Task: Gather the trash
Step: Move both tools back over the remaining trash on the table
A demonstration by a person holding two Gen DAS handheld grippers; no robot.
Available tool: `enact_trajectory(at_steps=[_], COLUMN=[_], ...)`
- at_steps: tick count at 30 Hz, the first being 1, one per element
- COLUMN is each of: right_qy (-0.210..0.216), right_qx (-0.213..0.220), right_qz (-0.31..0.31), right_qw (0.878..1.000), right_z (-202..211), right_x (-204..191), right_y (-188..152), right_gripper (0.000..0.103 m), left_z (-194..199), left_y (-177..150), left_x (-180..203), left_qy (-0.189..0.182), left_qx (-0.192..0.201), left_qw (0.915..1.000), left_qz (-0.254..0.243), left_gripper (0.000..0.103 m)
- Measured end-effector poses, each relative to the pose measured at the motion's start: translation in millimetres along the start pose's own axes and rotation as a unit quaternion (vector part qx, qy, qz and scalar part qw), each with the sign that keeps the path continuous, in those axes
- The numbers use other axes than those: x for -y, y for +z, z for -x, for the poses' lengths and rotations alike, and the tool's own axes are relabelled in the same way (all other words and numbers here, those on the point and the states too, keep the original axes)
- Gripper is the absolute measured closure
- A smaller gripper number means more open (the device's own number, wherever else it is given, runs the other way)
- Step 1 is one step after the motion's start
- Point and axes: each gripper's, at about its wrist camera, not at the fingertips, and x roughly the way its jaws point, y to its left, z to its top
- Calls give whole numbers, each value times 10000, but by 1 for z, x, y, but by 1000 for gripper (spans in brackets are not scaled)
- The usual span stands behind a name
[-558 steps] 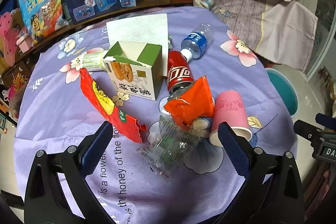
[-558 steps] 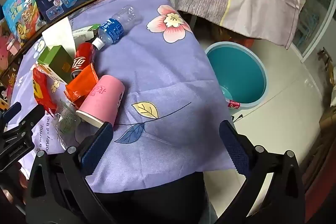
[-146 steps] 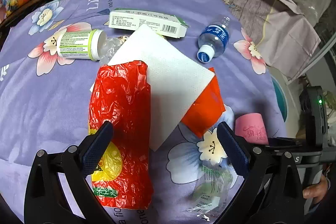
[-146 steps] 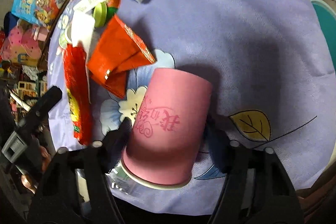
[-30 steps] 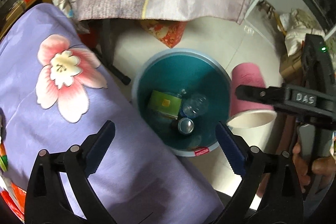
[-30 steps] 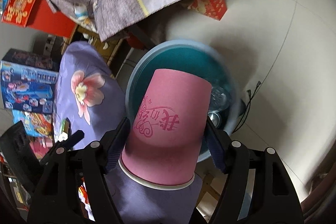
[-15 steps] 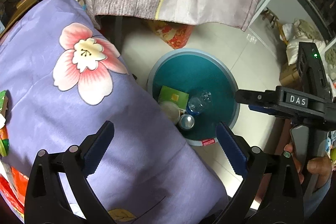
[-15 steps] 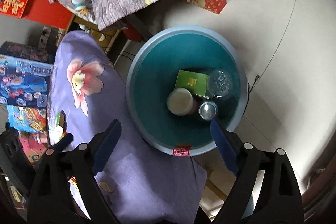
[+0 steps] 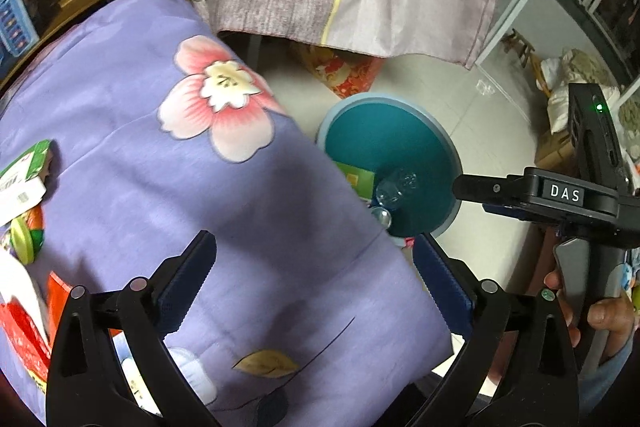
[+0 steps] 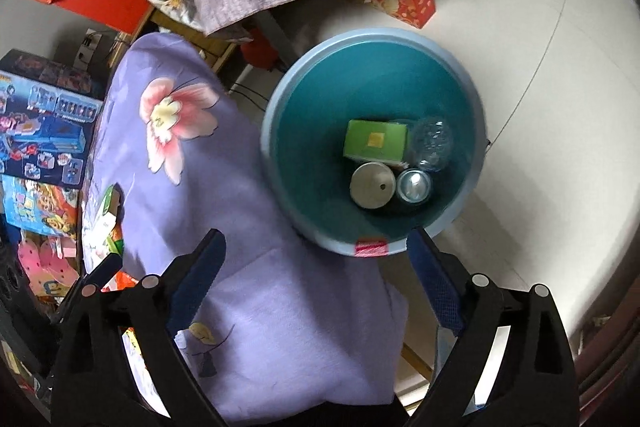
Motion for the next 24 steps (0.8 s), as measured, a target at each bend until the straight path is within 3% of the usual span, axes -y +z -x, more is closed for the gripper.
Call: enact_trajectory(at_steps=[13, 24], right_qy=[38, -17], right_qx=[-90, -451], right_qz=[487, 1277], right_qw=[9988, 9908], right_z=[-12, -41], right_x=[-77, -166], right_y=[-49, -99], right_gripper=[15, 15], left_z=[49, 92], left_y=[-60, -127], left_x=[-64, -160], left_qy=[186, 580], left_qx=[303, 579], left_qw=[9988, 9905], left_qz=[331, 1107], left_gripper=[4, 4])
